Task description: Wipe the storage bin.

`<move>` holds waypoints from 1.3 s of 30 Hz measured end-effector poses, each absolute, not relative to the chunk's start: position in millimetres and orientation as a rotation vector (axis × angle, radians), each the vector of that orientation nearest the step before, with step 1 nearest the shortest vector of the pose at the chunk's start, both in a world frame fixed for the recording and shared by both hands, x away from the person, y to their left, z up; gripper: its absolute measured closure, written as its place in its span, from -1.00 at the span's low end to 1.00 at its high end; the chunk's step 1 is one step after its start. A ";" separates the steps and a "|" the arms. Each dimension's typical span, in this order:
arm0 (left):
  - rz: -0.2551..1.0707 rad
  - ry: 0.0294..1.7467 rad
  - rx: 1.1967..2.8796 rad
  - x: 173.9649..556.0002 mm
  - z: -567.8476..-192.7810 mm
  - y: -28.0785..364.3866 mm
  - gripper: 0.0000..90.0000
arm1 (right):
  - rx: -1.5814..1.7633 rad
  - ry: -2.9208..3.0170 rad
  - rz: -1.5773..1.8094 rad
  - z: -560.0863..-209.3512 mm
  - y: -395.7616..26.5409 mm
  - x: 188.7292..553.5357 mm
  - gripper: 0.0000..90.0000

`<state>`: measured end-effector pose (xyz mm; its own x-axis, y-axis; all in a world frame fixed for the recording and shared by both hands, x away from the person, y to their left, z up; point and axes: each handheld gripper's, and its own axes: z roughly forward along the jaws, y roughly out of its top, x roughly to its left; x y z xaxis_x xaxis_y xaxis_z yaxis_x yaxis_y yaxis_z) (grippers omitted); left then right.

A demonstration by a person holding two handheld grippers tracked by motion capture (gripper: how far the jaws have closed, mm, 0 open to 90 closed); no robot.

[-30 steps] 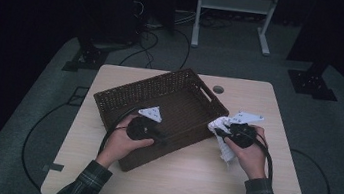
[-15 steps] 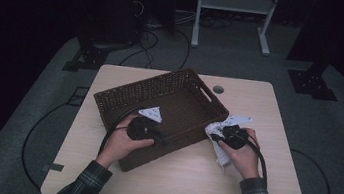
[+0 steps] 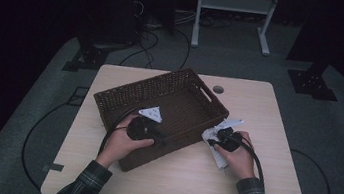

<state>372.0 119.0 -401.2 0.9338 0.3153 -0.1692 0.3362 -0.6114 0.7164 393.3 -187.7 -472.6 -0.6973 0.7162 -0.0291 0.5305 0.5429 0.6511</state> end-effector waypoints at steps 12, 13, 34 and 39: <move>-0.036 0.460 2.268 372.3 -401.0 119.5 0.59 | 0.998 2.492 0.886 -467.4 -184.7 386.5 0.64; -0.036 0.460 2.267 372.2 -401.0 119.5 0.59 | 0.993 2.487 0.895 -465.2 -184.7 385.2 0.64; -0.040 0.459 2.267 372.8 -400.9 120.2 0.59 | 0.883 2.364 1.079 -415.1 -183.6 362.2 0.65; -0.041 0.464 2.264 372.6 -401.1 119.8 0.58 | 0.862 2.360 1.084 -410.9 -181.3 358.2 0.65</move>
<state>372.6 119.8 -401.1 0.9319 0.3163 -0.1774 0.3425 -0.6073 0.7169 358.2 -181.3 -410.9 -0.7285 0.6776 -0.1007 0.3651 0.5084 0.7799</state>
